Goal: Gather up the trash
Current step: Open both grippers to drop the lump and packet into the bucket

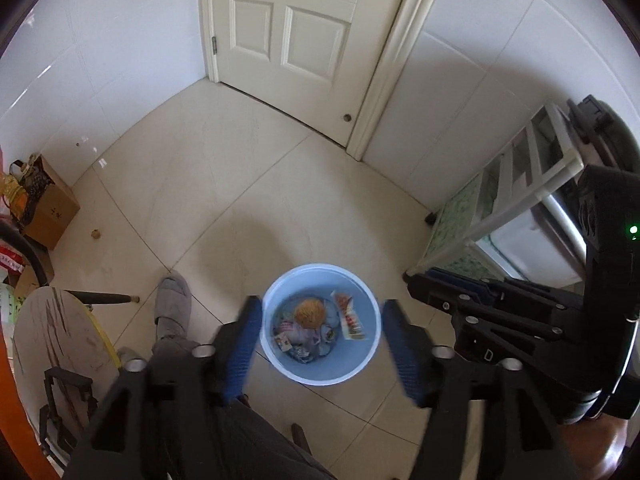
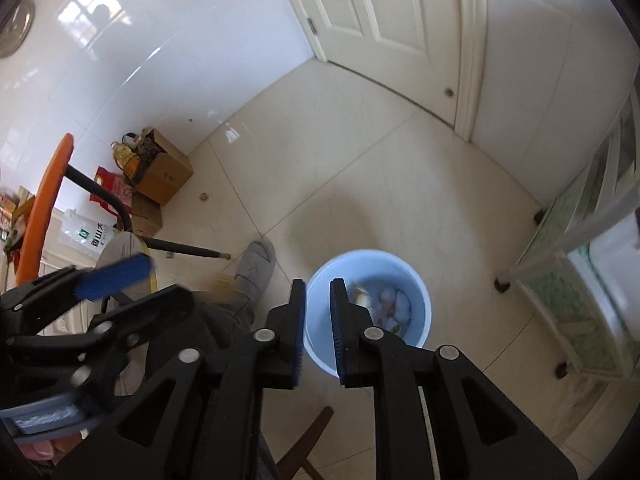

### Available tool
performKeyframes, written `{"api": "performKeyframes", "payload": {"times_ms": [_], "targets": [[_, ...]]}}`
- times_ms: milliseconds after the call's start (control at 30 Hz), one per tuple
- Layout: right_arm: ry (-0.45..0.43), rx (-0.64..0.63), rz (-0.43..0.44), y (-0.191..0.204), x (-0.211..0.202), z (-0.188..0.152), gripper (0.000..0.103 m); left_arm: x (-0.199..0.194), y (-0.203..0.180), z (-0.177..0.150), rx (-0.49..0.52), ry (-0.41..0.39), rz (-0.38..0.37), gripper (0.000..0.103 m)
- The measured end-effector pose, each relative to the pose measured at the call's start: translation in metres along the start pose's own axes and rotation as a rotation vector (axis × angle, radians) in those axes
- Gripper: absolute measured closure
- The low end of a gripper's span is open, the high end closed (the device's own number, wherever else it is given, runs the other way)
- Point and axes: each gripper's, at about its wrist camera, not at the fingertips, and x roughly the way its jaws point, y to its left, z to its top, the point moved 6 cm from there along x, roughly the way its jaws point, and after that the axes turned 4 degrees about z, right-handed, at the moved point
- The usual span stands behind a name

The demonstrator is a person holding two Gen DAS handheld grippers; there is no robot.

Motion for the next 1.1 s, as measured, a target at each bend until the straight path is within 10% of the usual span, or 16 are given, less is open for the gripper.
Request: {"api": "performKeyframes", "payload": {"times_ms": [100, 233, 600, 1100], "targets": [[-0.008, 0.026, -0.011, -0.006, 0.001, -0.002, 0.026, 0.003, -0.003, 0.009, 0.001, 0.004, 0.024, 0.03], [-0.038, 0.053, -0.043, -0.009, -0.006, -0.003, 0.001, -0.003, -0.017, 0.006, 0.002, -0.011, 0.075, 0.017], [-0.139, 0.045, -0.078, 0.01, -0.043, 0.009, 0.0, -0.087, -0.029, -0.03, -0.012, -0.15, 0.112, 0.017], [-0.299, -0.178, 0.014, 0.151, -0.119, 0.049, 0.0, -0.253, 0.058, -0.103, -0.185, -0.438, 0.164, 0.01]]}}
